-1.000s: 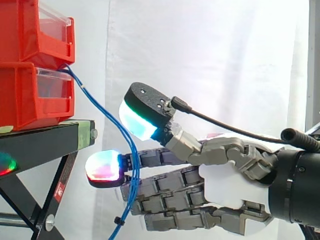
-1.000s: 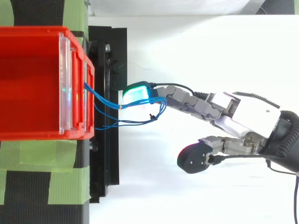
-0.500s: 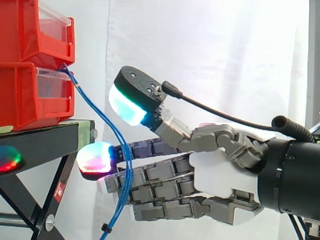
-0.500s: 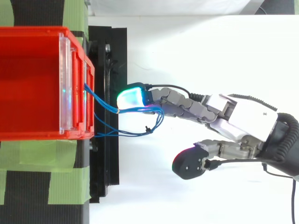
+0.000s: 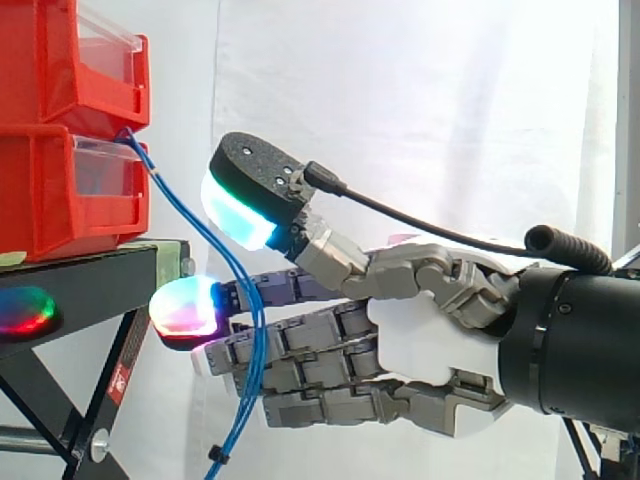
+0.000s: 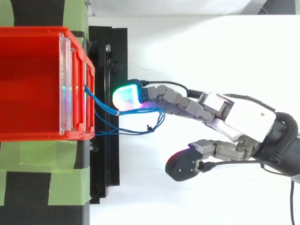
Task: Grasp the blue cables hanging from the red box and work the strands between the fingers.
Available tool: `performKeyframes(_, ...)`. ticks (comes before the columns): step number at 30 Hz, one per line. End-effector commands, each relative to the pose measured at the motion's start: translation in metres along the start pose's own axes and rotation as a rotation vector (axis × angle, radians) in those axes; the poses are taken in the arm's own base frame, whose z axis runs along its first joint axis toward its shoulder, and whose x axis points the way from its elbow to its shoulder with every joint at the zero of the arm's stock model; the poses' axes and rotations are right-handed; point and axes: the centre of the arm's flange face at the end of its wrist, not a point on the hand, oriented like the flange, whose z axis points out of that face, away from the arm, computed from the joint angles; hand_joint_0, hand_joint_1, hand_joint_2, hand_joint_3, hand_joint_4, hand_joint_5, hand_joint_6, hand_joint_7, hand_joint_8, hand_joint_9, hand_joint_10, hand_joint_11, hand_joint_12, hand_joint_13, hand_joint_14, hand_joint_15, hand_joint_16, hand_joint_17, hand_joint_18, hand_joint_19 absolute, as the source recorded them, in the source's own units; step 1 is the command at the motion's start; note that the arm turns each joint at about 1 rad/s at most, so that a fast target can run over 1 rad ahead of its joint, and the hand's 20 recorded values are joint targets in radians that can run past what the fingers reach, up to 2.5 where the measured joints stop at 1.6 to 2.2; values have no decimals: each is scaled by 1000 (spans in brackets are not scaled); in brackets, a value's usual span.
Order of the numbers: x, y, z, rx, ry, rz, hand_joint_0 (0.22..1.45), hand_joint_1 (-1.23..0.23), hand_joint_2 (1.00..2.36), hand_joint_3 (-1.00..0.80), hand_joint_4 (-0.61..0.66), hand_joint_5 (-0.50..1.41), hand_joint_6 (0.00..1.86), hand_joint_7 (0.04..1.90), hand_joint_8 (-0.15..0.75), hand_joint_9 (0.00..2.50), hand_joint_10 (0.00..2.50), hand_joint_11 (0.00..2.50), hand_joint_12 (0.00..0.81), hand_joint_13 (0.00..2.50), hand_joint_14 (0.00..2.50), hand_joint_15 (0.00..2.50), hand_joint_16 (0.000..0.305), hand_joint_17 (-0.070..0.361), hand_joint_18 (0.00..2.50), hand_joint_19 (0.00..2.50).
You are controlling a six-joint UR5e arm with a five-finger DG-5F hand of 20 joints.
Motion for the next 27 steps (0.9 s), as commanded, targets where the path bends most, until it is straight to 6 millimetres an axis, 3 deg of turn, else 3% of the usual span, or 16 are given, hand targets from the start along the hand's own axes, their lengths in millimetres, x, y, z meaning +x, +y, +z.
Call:
performKeyframes(1, 0, 1, 1, -7, -3, -13, 771, -489, 1000, -1000, 233, -242, 7, 704, 317, 288, 5, 194, 369, 96, 4, 168, 63, 141, 35, 121)
performKeyframes(12, 4, 7, 7, -58, -21, -30, 772, -489, 1000, -1000, 233, -243, 7, 704, 316, 281, 4, 198, 371, 99, 4, 171, 63, 141, 50, 137)
performKeyframes(21, 3, 9, 8, -67, -61, -24, 775, -511, 1000, -1000, 238, -224, 7, 686, 320, 301, 4, 156, 384, 247, 6, 213, 61, 138, 280, 200)
performKeyframes(25, 8, -10, 11, -53, -72, -25, 776, -511, 1000, -1000, 239, -223, 7, 686, 319, 299, 4, 161, 383, 266, 6, 224, 62, 138, 310, 215)
performKeyframes(27, 12, -9, 14, -55, -72, -5, 775, -512, 1000, -1000, 239, -223, 7, 684, 320, 300, 3, 162, 384, 270, 7, 228, 61, 138, 319, 228)
